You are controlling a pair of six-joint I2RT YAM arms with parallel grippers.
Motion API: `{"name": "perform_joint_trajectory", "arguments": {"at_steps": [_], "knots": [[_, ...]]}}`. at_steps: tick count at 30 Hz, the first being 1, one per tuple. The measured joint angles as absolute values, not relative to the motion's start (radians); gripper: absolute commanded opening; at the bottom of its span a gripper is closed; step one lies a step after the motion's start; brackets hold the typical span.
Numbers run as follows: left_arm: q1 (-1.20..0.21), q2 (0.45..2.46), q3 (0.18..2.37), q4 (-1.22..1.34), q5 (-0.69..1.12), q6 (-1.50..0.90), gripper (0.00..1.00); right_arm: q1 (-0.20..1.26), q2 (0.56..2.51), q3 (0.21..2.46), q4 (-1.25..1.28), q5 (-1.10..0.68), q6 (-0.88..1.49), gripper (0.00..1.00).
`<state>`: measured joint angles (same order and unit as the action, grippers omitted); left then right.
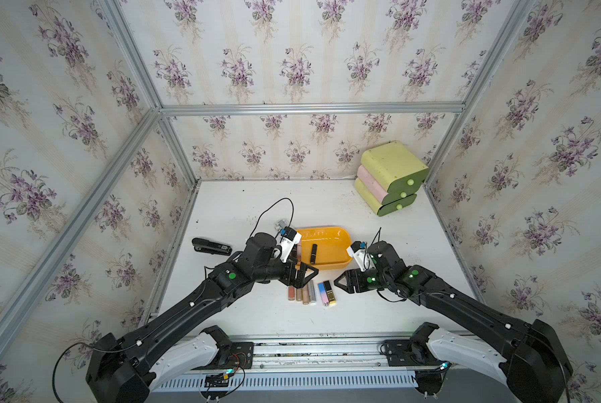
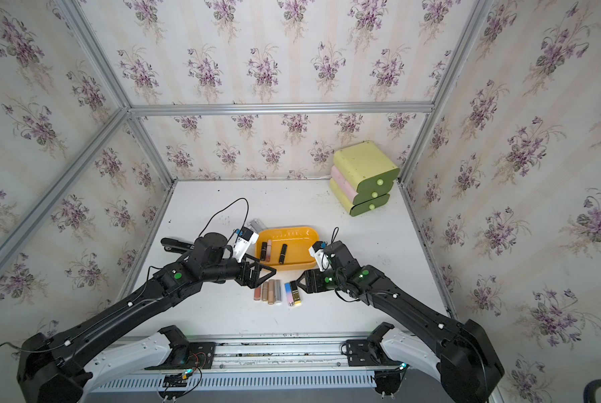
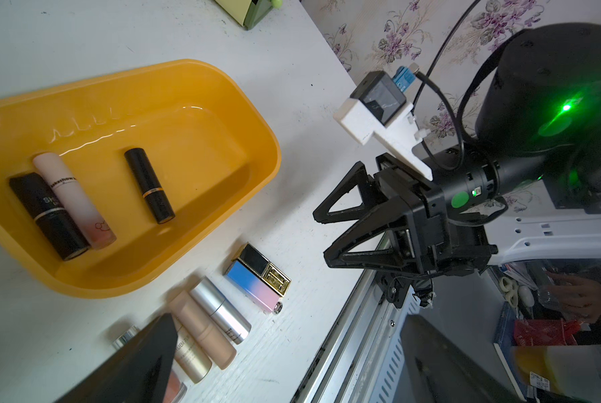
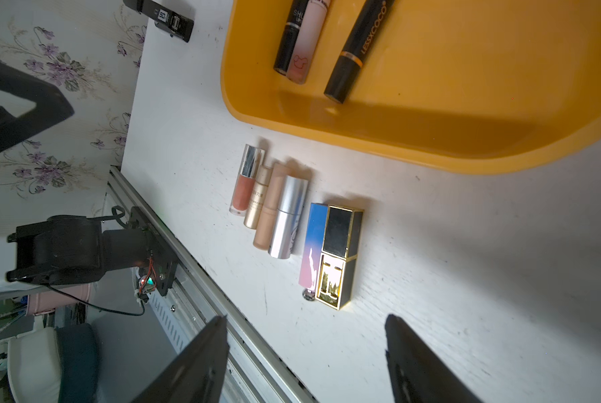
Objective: Put the lipstick into the storage box
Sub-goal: Pick up the lipstick at the center of the board.
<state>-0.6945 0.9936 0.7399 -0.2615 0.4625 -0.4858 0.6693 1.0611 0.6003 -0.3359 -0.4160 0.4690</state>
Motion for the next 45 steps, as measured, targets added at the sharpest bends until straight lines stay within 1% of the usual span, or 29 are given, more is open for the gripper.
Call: {"name": "perform_joint_trajectory", "arguments": {"at_steps": [7,11,17,28,34,45], "knots": [[-0.694,0.857,0.606,-0.274,0.372,-0.56,1.0,0.673,1.066,0.538,-0.311,-0.414,0.511,0.71],[-0.694,0.799,0.581,-0.328,0.308,-0.577,1.0,0.697,1.069,0.529,-0.311,-0.395,0.547,0.69],[-0.694,0.775,0.563,-0.356,0.253,-0.596,1.0,0.728,1.084,0.527,-0.311,-0.361,0.577,0.61],[-0.691,0.8,0.559,-0.371,0.236,-0.599,1.0,0.837,1.288,0.645,-0.297,-0.29,0.595,0.53],[-0.682,0.765,0.548,-0.386,0.237,-0.585,1.0,0.892,1.406,0.717,-0.301,-0.231,0.594,0.51],[-0.659,0.713,0.531,-0.413,0.245,-0.572,1.0,0.929,1.501,0.791,-0.315,-0.14,0.575,0.47]]}}
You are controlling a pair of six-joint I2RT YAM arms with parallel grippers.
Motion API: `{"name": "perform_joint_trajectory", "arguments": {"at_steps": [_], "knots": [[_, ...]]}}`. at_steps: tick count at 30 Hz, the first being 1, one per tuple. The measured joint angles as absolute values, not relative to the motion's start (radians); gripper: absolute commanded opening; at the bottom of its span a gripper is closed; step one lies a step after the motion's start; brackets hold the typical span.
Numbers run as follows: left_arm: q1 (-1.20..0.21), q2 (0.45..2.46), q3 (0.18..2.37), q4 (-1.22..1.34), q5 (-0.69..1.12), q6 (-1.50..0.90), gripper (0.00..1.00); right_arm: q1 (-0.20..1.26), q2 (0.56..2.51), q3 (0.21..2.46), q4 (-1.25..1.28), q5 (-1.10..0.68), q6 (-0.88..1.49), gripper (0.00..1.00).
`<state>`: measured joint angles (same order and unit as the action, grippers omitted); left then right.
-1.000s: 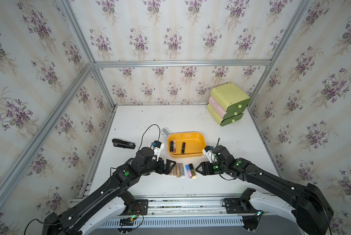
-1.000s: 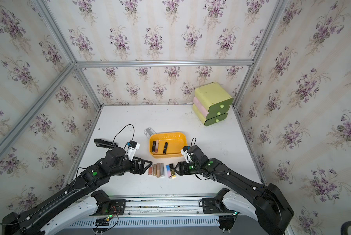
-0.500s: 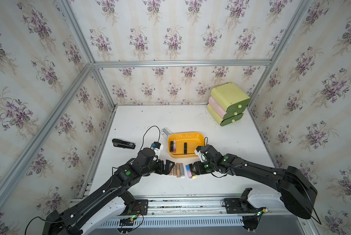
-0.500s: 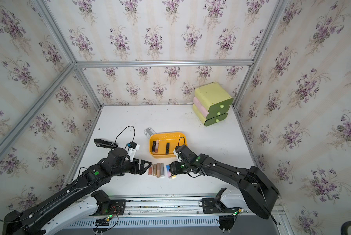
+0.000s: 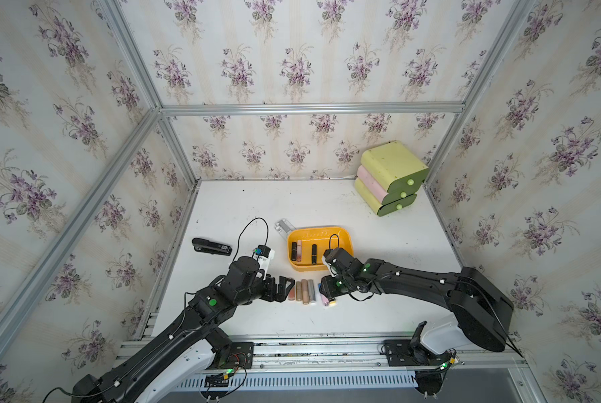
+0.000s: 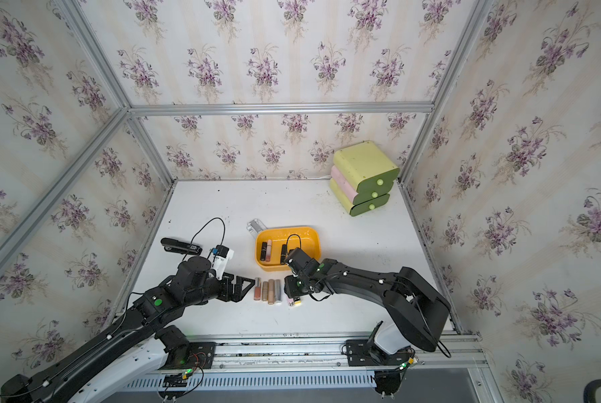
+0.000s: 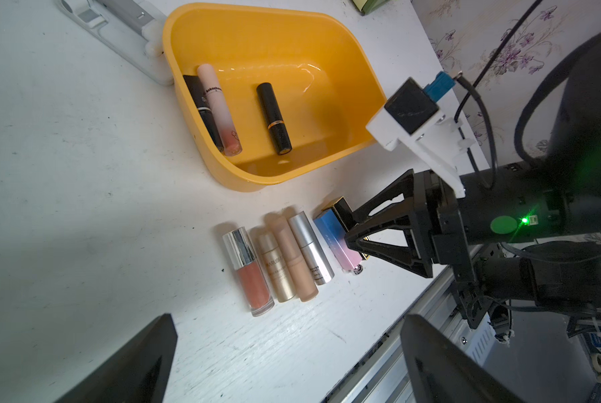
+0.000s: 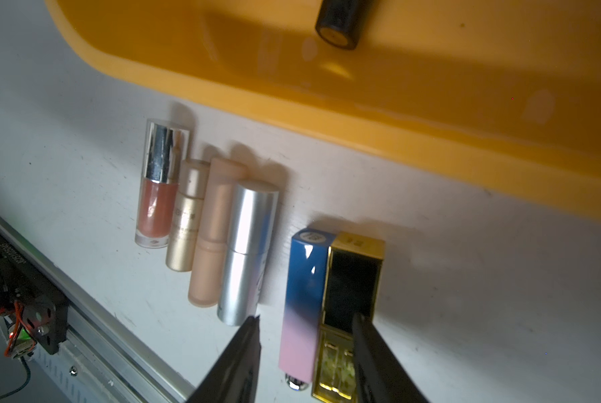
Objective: Put the lipstick into the storage box
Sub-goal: Pick up the lipstick at the center of the board.
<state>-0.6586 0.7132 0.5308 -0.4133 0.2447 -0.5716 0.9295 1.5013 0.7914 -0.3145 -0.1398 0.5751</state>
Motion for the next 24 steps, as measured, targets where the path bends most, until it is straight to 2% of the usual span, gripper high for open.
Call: {"name": "perform_joint_trajectory", "arguments": {"at_steps": [24], "knots": [[-0.65,0.706,0.525,-0.422,0.27,-0.576,1.0,0.931,1.496,0.764,-0.397,-0.016,0.569,0.47]]}}
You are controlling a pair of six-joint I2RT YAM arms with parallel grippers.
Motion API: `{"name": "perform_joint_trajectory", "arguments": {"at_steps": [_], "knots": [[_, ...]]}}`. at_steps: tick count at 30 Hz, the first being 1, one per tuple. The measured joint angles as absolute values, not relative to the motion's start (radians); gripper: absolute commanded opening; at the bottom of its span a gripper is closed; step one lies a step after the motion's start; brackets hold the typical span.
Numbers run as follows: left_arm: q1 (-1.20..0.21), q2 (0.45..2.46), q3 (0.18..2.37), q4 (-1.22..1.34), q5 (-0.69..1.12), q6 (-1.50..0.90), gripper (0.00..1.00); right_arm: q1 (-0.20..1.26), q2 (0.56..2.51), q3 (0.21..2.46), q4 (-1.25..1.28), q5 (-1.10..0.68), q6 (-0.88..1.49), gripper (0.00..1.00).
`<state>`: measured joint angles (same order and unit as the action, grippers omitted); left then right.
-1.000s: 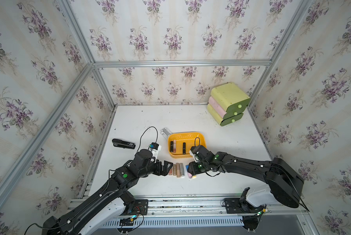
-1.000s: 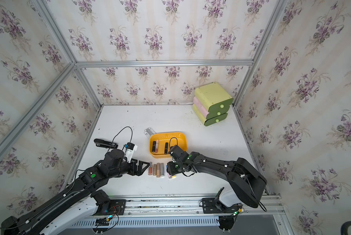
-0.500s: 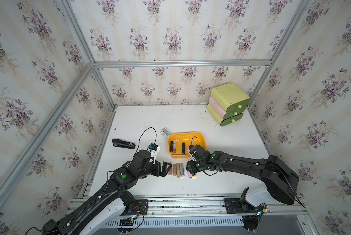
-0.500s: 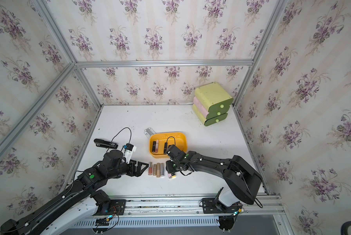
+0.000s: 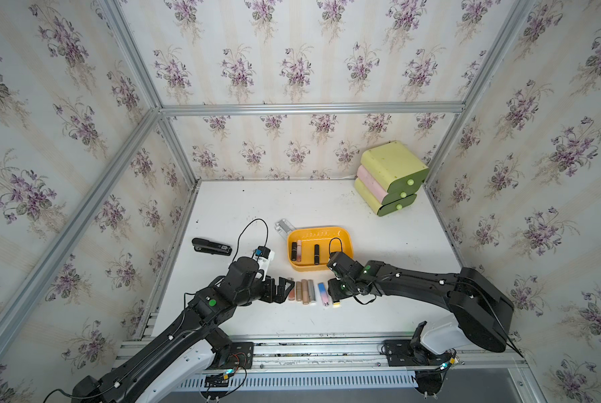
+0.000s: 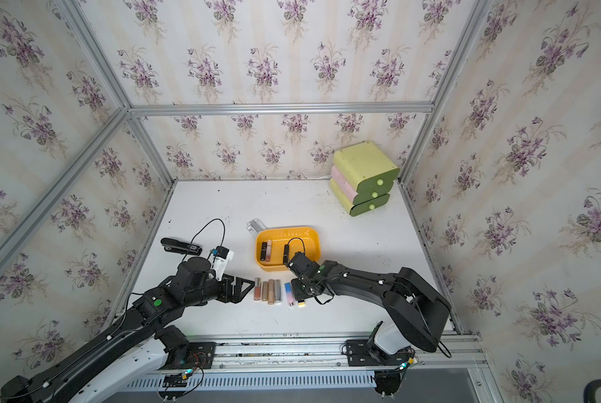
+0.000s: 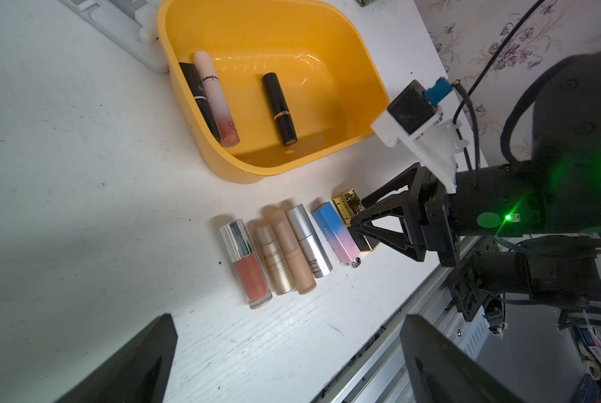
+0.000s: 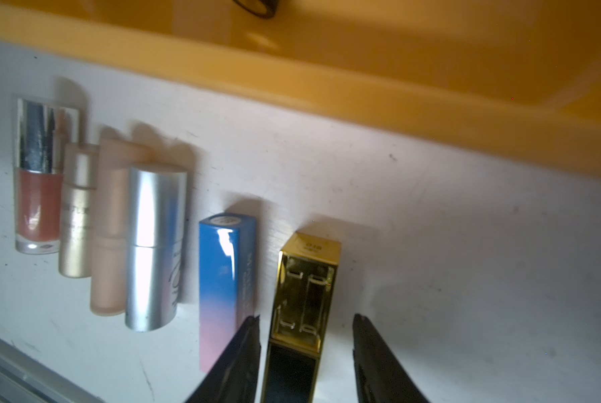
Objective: Put the lipstick into the storage box
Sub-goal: Pick up the lipstick at the center of the board, then place the lipstick in the storage box.
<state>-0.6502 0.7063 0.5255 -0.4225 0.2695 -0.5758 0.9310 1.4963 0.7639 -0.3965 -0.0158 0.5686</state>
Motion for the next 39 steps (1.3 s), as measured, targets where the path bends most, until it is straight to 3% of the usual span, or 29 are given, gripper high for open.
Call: {"name": "perform_joint_trajectory", "arguments": {"at_steps": [5,13,17,29,39], "knots": [[-0.649,0.69,0.525,-0.424,0.27,-0.576,1.0,0.931,1.514,0.76,-0.398,-0.006,0.568,0.46],[-0.649,0.686,0.525,-0.429,0.27,-0.579,1.0,0.931,1.536,0.763,-0.398,0.03,0.561,0.26],[-0.649,0.678,0.525,-0.429,0.27,-0.585,1.0,0.931,1.529,0.767,-0.408,0.034,0.556,0.22],[-0.648,0.718,0.595,-0.43,0.271,-0.594,1.0,0.903,1.324,0.938,-0.527,0.012,0.552,0.22],[-0.648,0.874,0.745,-0.432,0.294,-0.583,1.0,0.698,1.33,1.161,-0.555,-0.11,0.483,0.22]]}}
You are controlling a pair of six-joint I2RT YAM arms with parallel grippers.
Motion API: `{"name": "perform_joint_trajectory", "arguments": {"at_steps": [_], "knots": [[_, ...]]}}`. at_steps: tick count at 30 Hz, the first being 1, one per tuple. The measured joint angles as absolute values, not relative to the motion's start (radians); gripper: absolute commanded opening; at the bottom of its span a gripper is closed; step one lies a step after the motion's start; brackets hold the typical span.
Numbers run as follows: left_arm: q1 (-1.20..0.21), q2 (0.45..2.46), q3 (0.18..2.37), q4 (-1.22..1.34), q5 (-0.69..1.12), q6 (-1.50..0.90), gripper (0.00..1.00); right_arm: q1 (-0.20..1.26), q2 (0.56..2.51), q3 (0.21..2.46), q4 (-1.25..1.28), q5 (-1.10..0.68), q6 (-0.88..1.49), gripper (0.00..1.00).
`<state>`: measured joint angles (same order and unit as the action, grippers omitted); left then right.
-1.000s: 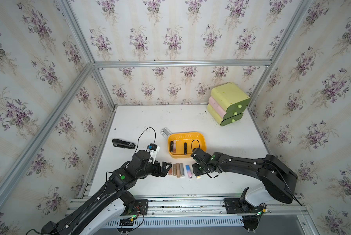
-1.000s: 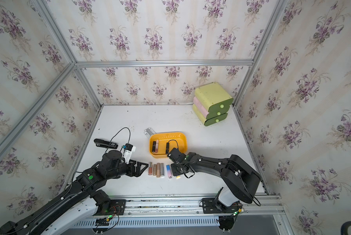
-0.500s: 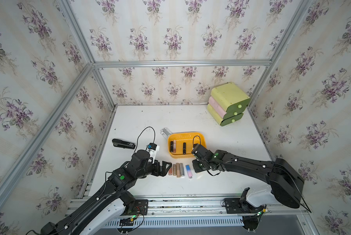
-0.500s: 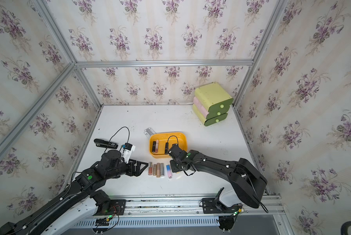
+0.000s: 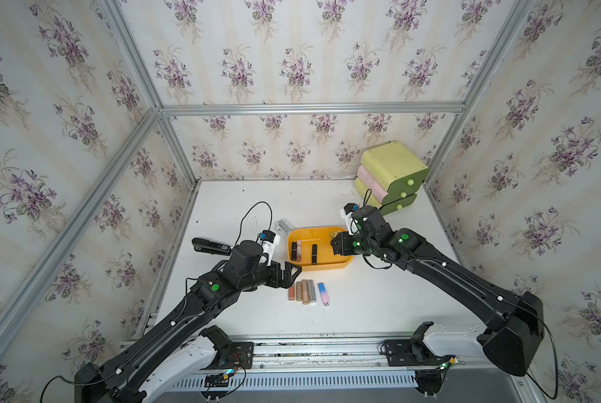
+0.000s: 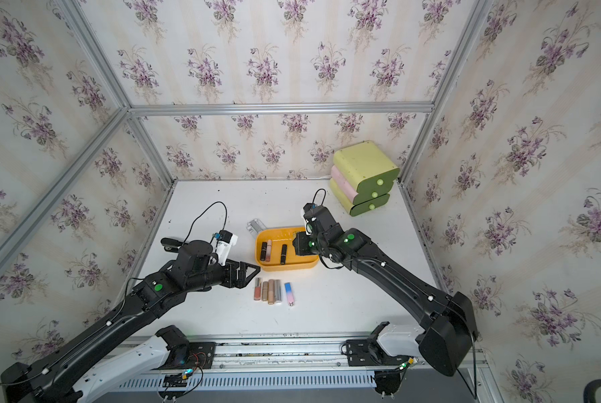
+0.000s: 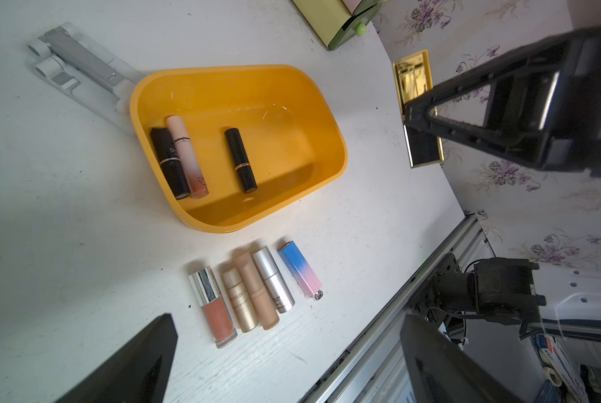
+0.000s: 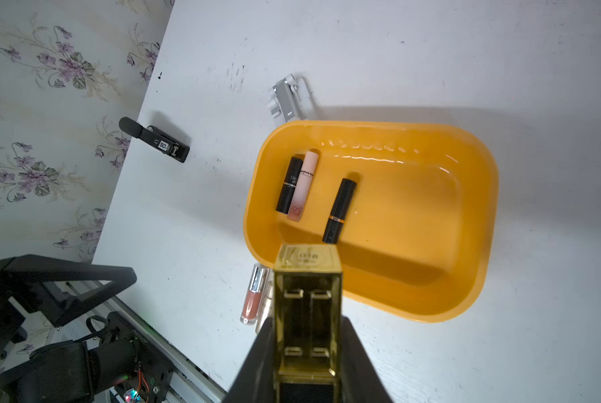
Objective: Put the lipstick into the storage box
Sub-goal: Place the lipstick in the storage box.
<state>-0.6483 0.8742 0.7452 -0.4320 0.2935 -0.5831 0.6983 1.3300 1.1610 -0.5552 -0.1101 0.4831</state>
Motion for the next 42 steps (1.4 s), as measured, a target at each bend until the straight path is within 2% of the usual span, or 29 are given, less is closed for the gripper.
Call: {"name": "perform_joint_trajectory", "arguments": {"at_steps": [11,26,42], "knots": [[-0.634,0.996,0.768,-0.437,0.296,-0.604,1.0,0.583,1.497,1.177,-0.514,-0.208,0.407,0.22],[-0.588,1.016,0.727,-0.439,0.31,-0.613,1.0,0.58,1.728,1.182,-0.393,-0.268,0.393,0.21],[-0.55,0.984,0.68,-0.459,0.34,-0.612,1.0,0.58,1.847,1.163,-0.303,-0.286,0.42,0.2]]}}
